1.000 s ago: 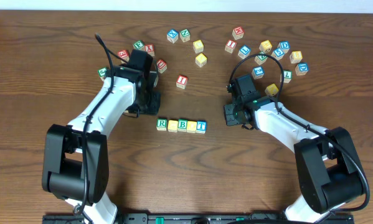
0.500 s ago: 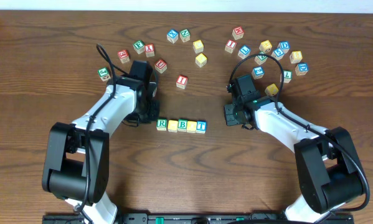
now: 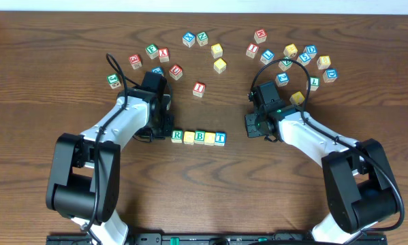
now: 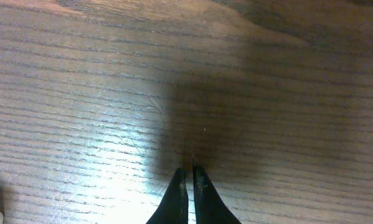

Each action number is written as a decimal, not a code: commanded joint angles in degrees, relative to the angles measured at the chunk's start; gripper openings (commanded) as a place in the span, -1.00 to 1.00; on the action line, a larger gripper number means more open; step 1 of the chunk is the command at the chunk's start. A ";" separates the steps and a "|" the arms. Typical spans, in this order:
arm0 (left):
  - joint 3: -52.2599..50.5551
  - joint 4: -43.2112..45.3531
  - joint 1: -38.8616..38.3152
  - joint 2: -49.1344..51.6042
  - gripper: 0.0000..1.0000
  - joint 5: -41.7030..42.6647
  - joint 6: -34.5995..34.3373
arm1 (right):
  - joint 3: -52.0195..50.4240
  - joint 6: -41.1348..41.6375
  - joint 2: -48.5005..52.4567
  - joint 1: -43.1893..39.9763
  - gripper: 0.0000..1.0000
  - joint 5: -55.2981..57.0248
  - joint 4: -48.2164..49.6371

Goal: Spell out ROBOT

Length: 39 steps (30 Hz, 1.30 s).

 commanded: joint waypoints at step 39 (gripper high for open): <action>-0.33 0.70 -0.11 -0.39 -0.80 9.77 1.07 | 0.46 0.42 0.39 -0.33 -0.98 -1.01 0.20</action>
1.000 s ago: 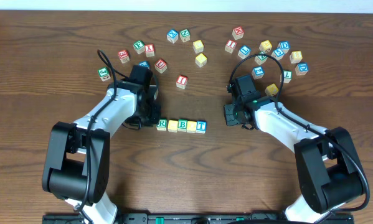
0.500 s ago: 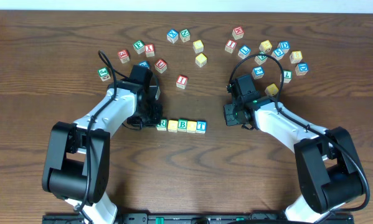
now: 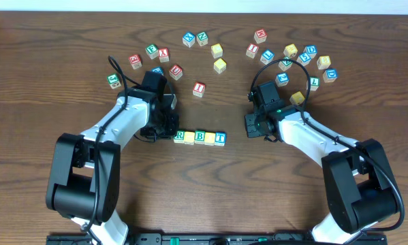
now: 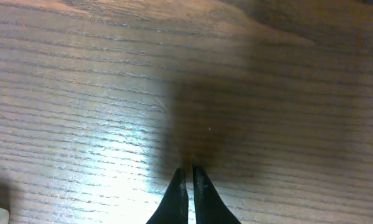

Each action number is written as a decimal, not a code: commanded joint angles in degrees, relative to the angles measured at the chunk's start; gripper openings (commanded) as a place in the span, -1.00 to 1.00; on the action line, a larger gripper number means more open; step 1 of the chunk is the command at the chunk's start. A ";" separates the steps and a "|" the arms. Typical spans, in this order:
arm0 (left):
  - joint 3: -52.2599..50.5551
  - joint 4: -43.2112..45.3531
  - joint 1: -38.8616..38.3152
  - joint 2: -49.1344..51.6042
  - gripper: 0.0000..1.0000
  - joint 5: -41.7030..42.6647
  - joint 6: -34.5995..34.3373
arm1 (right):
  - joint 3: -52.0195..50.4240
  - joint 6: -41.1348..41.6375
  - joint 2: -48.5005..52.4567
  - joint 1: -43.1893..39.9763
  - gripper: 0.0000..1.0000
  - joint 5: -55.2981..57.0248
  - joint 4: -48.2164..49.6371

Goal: Spell out ROBOT

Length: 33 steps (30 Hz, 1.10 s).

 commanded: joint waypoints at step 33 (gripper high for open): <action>-0.31 -0.61 -0.02 -0.39 -0.80 -17.62 -2.69 | 0.46 0.39 0.39 -0.33 -0.98 -0.33 0.13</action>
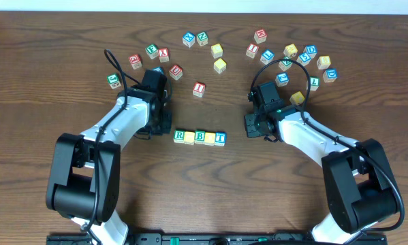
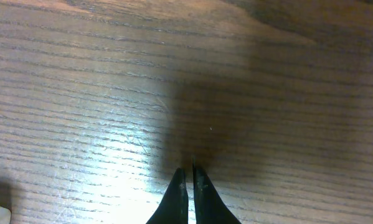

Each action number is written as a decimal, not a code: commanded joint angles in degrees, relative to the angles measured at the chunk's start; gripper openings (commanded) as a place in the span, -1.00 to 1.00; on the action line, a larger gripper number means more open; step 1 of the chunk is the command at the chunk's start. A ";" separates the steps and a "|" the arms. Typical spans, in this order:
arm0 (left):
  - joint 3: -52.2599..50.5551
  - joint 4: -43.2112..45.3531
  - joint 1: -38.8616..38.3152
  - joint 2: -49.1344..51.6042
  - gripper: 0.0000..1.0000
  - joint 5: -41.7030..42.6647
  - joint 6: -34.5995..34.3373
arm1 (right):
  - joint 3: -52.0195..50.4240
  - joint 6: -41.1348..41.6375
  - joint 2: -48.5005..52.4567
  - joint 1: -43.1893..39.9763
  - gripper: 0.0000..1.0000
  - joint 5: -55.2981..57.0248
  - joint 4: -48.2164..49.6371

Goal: Spell out ROBOT

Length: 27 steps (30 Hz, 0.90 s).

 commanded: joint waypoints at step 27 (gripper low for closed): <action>-0.31 -11.39 -10.47 -5.79 -0.85 16.26 -3.69 | 0.48 0.22 0.39 -0.33 -0.98 -0.15 0.11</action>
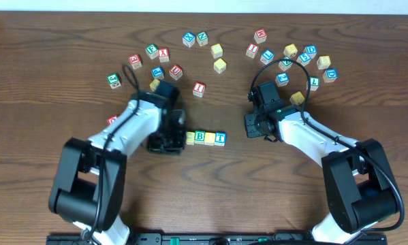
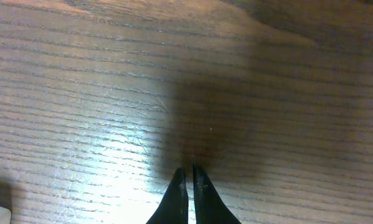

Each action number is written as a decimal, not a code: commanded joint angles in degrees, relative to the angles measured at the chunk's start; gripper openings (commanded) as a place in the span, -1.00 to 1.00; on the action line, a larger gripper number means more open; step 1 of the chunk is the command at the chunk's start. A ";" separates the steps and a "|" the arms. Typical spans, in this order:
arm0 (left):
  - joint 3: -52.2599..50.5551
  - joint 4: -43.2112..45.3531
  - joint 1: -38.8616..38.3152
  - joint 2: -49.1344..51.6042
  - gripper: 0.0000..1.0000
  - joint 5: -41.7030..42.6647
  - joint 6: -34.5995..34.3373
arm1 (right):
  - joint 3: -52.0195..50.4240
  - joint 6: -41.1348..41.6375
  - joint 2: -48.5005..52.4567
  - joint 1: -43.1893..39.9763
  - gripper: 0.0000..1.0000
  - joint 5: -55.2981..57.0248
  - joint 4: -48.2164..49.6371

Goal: Spell out ROBOT

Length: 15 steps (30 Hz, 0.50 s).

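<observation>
A row of letter blocks lies mid-table: a yellow block (image 1: 190,138), a green B (image 1: 200,137), another yellow block (image 1: 210,138) and a blue T (image 1: 220,138). My left gripper (image 1: 167,141) sits low at the row's left end, its body covering that end. No R block shows, and the fingers are hidden. My right gripper (image 1: 253,126) rests to the right of the T. In the right wrist view its fingertips (image 2: 187,177) are shut over bare wood with nothing between them.
Several loose letter blocks are scattered along the back, among them a red I (image 1: 199,88), a yellow block (image 1: 219,65) and a cluster at the back right (image 1: 306,58). A red block (image 1: 112,120) peeks out beside my left arm.
My left gripper has moved from just behind the row's left end to down over that end. The R block that showed there is now hidden. The right arm has not moved.
The row read R, yellow, B, yellow, T with my left gripper beside the R. Then the gripper stood close against the R, then drew back behind it. Now it covers the R's place. My right gripper stayed shut over bare wood throughout.
</observation>
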 commanded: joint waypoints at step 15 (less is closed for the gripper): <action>-3.02 8.66 -9.14 -10.14 -0.85 -12.74 -6.21 | 0.48 -0.09 0.39 -0.33 -0.98 -0.63 0.07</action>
